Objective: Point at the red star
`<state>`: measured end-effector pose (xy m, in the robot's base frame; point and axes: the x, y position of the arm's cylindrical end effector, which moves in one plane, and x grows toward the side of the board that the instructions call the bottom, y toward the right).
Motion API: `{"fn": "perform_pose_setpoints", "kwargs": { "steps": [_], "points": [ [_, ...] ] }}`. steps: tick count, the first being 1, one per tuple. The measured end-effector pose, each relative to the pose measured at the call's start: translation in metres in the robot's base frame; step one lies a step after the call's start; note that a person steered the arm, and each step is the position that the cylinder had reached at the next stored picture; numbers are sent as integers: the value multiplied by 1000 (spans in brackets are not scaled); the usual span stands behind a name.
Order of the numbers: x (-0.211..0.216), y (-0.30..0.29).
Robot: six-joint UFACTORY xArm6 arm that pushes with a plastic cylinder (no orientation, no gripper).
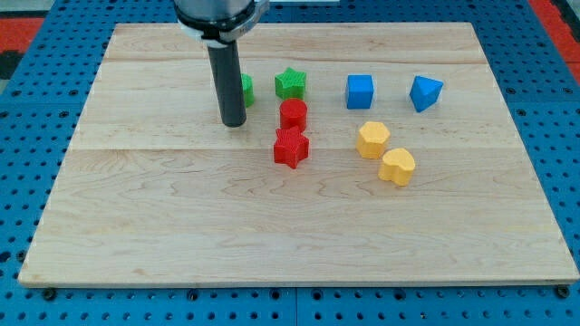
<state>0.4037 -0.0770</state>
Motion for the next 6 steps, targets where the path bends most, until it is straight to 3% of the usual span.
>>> {"fn": "perform_pose_setpoints", "kwargs": {
  "steps": [3,6],
  "points": [
    [-36,-11],
    [18,-30]
  ]
}}
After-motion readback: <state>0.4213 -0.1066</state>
